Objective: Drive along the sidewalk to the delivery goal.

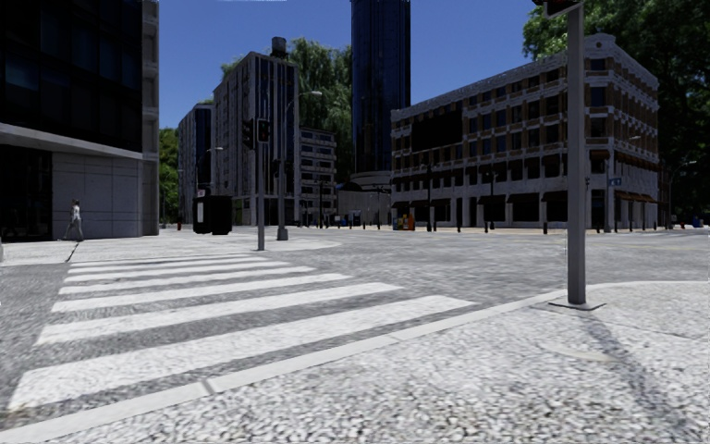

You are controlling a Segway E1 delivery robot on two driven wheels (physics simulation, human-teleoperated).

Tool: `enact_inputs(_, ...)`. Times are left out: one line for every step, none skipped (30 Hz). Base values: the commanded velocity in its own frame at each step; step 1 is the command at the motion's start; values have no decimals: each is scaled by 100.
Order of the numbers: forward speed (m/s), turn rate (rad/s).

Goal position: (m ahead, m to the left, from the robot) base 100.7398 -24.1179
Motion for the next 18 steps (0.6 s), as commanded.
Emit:
enact_inputs(200,45)
enact_inputs(200,52)
enact_inputs(200,52)
enact_inputs(200,55)
enact_inputs(200,57)
enact_inputs(200,57)
enact_inputs(200,57)
enact_inputs(200,57)
enact_inputs(200,57)
enact_inputs(200,57)
enact_inputs(200,57)
enact_inputs(200,57)
enact_inputs(200,57)
enact_inputs(200,57)
enact_inputs(200,57)
enact_inputs(200,58)
enact_inputs(200,58)
enact_inputs(200,58)
